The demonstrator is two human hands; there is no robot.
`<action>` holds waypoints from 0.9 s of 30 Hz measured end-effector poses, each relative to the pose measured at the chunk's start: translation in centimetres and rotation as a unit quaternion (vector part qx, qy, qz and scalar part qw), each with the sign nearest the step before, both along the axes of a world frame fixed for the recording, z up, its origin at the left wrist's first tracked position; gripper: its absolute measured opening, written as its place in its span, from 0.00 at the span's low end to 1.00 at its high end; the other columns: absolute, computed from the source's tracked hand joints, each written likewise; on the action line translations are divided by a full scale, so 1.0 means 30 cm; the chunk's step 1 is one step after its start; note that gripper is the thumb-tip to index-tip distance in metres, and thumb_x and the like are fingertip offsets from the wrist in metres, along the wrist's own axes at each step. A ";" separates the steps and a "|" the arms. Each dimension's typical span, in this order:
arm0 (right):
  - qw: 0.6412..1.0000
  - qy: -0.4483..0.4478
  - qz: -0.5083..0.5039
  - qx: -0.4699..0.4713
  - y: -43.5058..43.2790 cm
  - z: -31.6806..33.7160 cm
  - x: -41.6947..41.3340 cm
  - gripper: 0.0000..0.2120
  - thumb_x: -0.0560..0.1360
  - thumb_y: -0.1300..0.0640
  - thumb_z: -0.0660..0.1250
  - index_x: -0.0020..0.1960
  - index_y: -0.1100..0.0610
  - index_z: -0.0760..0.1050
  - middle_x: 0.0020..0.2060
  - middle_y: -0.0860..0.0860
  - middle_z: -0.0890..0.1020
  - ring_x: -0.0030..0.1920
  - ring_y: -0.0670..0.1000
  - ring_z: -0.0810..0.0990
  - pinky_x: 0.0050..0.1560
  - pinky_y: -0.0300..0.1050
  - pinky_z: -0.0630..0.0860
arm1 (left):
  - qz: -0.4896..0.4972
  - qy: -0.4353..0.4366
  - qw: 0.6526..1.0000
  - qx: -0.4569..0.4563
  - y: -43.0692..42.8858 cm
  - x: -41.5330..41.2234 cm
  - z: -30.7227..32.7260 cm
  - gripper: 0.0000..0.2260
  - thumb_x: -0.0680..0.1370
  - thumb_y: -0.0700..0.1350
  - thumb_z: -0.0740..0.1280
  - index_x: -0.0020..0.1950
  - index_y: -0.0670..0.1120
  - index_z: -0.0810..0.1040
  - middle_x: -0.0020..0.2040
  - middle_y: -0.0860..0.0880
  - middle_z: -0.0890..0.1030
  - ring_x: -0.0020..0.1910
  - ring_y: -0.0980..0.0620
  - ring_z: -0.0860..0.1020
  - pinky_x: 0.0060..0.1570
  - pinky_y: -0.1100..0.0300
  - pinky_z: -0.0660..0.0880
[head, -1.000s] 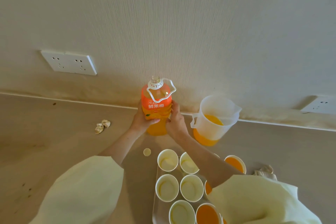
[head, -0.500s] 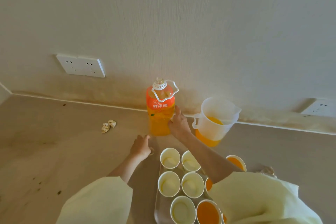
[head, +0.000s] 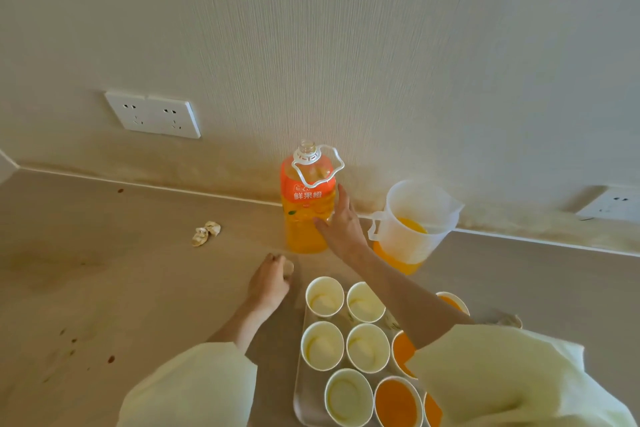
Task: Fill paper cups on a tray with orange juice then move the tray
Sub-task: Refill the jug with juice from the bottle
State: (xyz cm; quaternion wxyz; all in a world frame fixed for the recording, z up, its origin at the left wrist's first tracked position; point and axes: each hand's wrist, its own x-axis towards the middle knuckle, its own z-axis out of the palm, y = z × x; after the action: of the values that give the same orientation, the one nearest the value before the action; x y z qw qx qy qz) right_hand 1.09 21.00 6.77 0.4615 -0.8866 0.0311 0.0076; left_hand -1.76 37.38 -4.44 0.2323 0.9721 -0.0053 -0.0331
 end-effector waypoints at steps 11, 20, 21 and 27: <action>0.987 -0.023 -0.013 0.159 0.013 0.151 0.122 0.45 0.61 0.52 0.82 0.71 0.52 0.62 0.65 0.53 0.73 0.64 0.55 0.74 0.63 0.51 0.73 | 0.023 -0.222 0.969 -0.108 0.030 0.248 0.682 0.08 0.72 0.43 0.72 0.48 0.41 0.77 0.45 0.46 0.75 0.41 0.50 0.73 0.41 0.57 0.70; 0.983 -0.012 0.044 0.177 0.004 0.042 0.222 0.53 0.49 0.34 0.79 0.70 0.50 0.68 0.61 0.53 0.78 0.61 0.55 0.78 0.59 0.59 0.78 | -0.144 -0.109 0.977 0.109 -0.034 0.346 0.840 0.09 0.73 0.41 0.71 0.47 0.38 0.77 0.47 0.46 0.72 0.44 0.47 0.73 0.41 0.56 0.70; 0.986 -0.010 0.044 0.161 0.003 0.078 0.204 0.49 0.51 0.37 0.79 0.69 0.52 0.69 0.60 0.53 0.79 0.60 0.55 0.78 0.59 0.58 0.78 | -0.152 -0.100 0.977 0.114 -0.042 0.350 0.846 0.10 0.73 0.42 0.72 0.48 0.38 0.77 0.48 0.46 0.72 0.45 0.47 0.73 0.44 0.54 0.72; 0.988 -0.003 0.047 0.147 -0.003 0.117 0.192 0.37 0.61 0.53 0.81 0.67 0.55 0.71 0.58 0.54 0.80 0.59 0.55 0.79 0.58 0.57 0.78 | -0.172 -0.041 0.981 0.078 -0.080 0.366 0.869 0.09 0.75 0.44 0.71 0.41 0.41 0.74 0.39 0.46 0.72 0.36 0.50 0.68 0.37 0.58 0.65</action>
State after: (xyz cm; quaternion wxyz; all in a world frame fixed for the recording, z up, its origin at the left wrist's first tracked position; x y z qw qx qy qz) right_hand 6.85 20.91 10.28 0.5858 -0.8097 -0.0133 0.0312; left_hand 9.23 34.98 21.64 0.1461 0.9723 -0.1797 -0.0328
